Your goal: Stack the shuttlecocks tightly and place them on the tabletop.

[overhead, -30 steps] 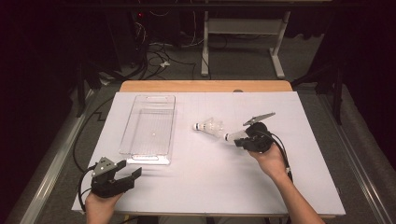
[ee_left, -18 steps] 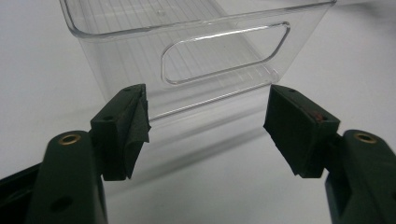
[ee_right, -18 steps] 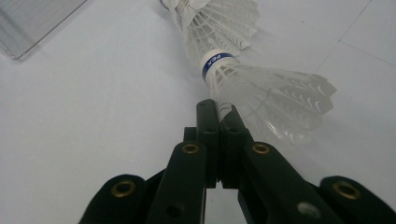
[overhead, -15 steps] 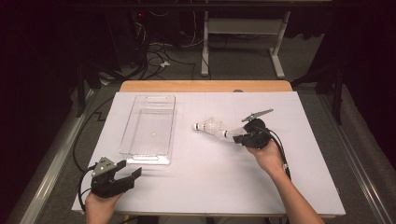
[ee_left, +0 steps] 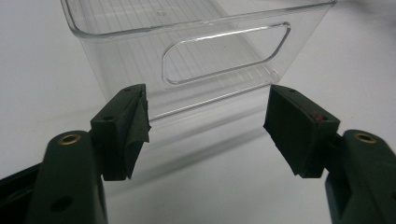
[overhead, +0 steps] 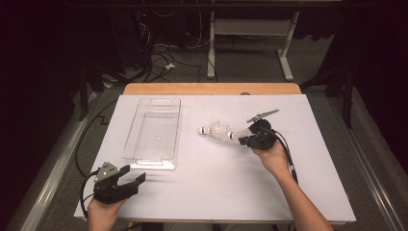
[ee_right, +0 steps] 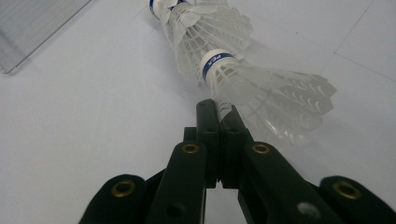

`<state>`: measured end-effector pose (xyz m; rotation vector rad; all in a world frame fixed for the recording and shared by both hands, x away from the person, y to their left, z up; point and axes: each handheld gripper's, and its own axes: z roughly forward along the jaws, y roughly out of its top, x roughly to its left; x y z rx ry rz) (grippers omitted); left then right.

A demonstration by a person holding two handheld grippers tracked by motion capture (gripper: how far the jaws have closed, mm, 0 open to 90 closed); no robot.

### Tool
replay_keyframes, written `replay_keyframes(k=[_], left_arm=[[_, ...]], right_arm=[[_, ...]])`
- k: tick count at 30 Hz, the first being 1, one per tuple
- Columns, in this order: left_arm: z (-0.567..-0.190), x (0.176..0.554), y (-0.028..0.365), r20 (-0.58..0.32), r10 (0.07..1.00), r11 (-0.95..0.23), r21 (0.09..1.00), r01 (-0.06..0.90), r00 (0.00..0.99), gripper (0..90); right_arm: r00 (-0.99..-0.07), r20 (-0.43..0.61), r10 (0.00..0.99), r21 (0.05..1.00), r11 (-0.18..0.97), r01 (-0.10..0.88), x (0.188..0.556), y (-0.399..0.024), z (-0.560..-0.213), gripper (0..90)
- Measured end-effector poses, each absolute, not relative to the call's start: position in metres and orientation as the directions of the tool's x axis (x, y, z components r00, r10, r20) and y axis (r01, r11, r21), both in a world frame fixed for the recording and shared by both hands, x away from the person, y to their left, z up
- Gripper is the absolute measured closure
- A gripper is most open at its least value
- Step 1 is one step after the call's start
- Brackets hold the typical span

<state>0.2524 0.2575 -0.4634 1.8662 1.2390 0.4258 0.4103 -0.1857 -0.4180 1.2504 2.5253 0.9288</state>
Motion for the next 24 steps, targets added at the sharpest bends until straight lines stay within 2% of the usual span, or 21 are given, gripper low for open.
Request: replay_keyframes(k=[24], left_arm=[[-0.463,0.252,0.258,-0.161,0.876,-0.164,0.788,0.594,0.455,31.6]], right_arm=[[-0.626,0.131,0.769,0.602,0.44,0.666,0.423,-0.177,-0.42,90.0]])
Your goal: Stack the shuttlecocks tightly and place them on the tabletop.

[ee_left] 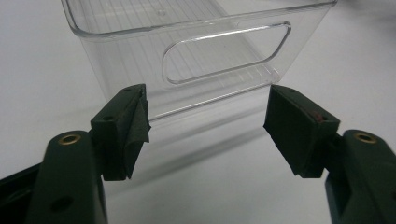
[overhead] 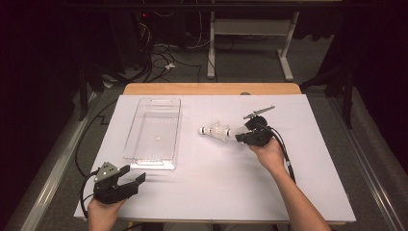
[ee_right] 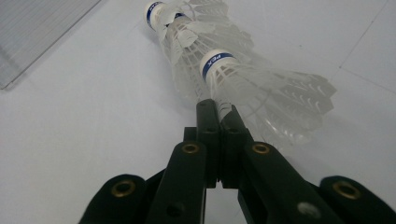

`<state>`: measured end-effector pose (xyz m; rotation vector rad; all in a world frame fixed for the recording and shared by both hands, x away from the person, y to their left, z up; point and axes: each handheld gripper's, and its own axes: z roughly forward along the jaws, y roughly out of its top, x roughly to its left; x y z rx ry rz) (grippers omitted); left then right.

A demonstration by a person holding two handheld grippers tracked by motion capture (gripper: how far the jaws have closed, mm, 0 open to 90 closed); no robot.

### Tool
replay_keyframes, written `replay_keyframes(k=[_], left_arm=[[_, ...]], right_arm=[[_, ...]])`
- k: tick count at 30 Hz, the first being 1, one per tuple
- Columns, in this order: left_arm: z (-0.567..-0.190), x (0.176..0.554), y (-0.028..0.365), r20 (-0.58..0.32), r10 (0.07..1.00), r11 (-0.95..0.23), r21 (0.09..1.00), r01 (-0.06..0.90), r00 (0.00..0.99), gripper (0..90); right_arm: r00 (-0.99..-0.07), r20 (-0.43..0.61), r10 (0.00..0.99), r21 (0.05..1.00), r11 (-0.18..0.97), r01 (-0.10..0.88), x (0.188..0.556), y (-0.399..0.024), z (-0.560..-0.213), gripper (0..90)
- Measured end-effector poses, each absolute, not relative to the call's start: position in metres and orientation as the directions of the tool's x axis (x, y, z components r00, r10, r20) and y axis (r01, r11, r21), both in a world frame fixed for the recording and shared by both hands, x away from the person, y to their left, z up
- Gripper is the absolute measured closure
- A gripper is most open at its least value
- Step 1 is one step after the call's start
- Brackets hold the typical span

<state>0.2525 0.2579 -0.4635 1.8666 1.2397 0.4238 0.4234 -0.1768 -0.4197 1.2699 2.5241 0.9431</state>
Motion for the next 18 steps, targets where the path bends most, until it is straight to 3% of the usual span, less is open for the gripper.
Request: replay_keyframes(k=[18], left_arm=[[-0.464,0.253,0.258,-0.159,0.876,-0.167,0.787,0.594,0.456,31.7]], right_arm=[[-0.637,0.142,0.758,0.6,0.446,0.664,0.432,-0.165,-0.424,90.0]])
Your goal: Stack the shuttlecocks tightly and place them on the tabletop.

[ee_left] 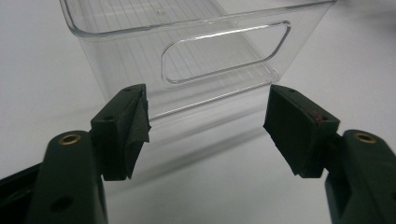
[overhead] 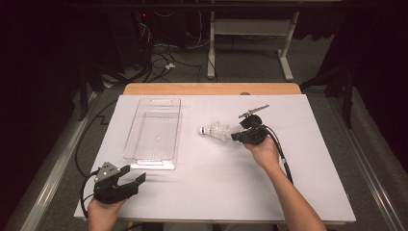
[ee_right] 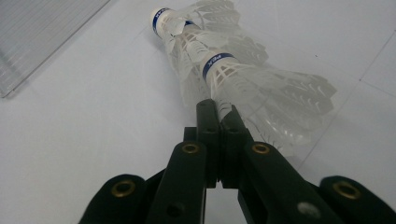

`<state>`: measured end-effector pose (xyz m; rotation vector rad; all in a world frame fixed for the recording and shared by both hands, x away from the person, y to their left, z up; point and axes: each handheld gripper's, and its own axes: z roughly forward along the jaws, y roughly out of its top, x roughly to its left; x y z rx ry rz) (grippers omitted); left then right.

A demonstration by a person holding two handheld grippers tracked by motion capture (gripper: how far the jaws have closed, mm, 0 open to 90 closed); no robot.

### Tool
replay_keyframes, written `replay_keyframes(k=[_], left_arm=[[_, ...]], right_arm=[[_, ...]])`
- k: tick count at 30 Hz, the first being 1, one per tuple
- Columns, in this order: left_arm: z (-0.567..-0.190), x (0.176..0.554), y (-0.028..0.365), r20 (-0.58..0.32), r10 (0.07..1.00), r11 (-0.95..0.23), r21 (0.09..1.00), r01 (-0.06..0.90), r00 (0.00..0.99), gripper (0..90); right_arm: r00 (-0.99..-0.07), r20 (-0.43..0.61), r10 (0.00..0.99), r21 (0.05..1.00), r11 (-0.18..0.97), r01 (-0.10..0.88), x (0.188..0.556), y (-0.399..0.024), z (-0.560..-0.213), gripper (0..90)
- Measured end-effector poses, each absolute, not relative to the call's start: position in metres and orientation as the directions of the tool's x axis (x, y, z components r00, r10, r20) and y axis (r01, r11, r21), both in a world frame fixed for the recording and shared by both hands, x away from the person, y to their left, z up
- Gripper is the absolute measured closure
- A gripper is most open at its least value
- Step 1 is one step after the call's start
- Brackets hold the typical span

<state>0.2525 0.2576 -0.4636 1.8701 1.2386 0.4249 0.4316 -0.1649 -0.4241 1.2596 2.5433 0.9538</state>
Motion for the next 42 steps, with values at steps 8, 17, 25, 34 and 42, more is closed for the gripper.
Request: replay_keyframes(k=[8,17,25,34,42], left_arm=[[-0.464,0.253,0.257,-0.159,0.874,-0.17,0.786,0.595,0.459,31.7],[-0.464,0.253,0.257,-0.162,0.873,-0.169,0.785,0.596,0.461,31.7],[-0.464,0.253,0.256,-0.166,0.873,-0.166,0.784,0.598,0.459,31.7],[-0.464,0.254,0.256,-0.16,0.871,-0.174,0.782,0.598,0.464,31.7],[-0.464,0.254,0.256,-0.161,0.871,-0.174,0.782,0.598,0.464,31.7]], right_arm=[[-0.646,0.143,0.75,0.6,0.454,0.659,0.435,-0.157,-0.425,90.0],[-0.654,0.151,0.741,0.594,0.461,0.659,0.44,-0.149,-0.429,90.0],[-0.649,0.174,0.74,0.606,0.439,0.663,0.443,-0.149,-0.432,90.0],[-0.651,0.178,0.737,0.611,0.436,0.661,0.444,-0.149,-0.431,90.0],[-0.66,0.177,0.73,0.617,0.44,0.652,0.445,-0.147,-0.428,90.0]])
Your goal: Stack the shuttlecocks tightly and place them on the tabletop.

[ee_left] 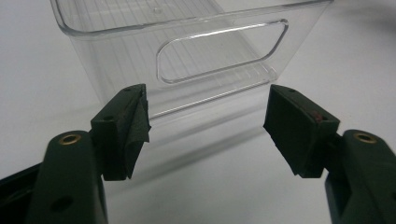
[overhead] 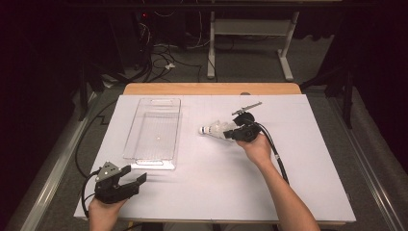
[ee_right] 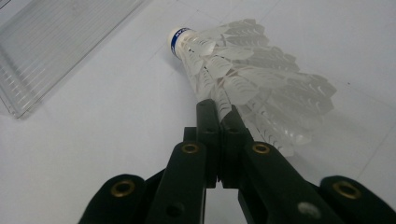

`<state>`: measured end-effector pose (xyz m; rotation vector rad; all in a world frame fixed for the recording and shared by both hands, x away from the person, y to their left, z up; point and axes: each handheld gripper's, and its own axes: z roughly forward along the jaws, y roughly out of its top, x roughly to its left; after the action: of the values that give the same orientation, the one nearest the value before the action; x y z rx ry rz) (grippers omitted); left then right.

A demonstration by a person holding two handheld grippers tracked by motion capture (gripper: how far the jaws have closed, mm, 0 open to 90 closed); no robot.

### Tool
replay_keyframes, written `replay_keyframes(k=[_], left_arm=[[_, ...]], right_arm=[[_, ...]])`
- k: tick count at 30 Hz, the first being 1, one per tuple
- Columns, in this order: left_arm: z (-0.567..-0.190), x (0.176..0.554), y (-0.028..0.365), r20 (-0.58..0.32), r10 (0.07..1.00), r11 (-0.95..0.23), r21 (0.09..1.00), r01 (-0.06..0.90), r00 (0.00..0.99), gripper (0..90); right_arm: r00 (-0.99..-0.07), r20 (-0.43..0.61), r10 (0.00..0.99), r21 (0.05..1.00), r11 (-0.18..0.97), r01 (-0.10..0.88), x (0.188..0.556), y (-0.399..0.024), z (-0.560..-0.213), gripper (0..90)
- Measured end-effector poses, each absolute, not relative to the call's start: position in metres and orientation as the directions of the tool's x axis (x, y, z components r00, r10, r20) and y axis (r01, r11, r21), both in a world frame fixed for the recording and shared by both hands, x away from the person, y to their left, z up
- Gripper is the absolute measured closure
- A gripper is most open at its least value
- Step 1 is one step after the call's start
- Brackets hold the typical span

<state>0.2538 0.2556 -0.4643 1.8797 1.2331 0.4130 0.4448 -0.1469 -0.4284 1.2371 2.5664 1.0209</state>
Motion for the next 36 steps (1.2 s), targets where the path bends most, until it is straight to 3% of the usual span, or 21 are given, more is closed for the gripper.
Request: replay_keyframes(k=[36], left_arm=[[-0.464,0.254,0.256,-0.164,0.87,-0.174,0.78,0.601,0.465,31.6]], right_arm=[[-0.635,0.133,0.761,0.609,0.442,0.658,0.449,-0.14,-0.436,86.9]])
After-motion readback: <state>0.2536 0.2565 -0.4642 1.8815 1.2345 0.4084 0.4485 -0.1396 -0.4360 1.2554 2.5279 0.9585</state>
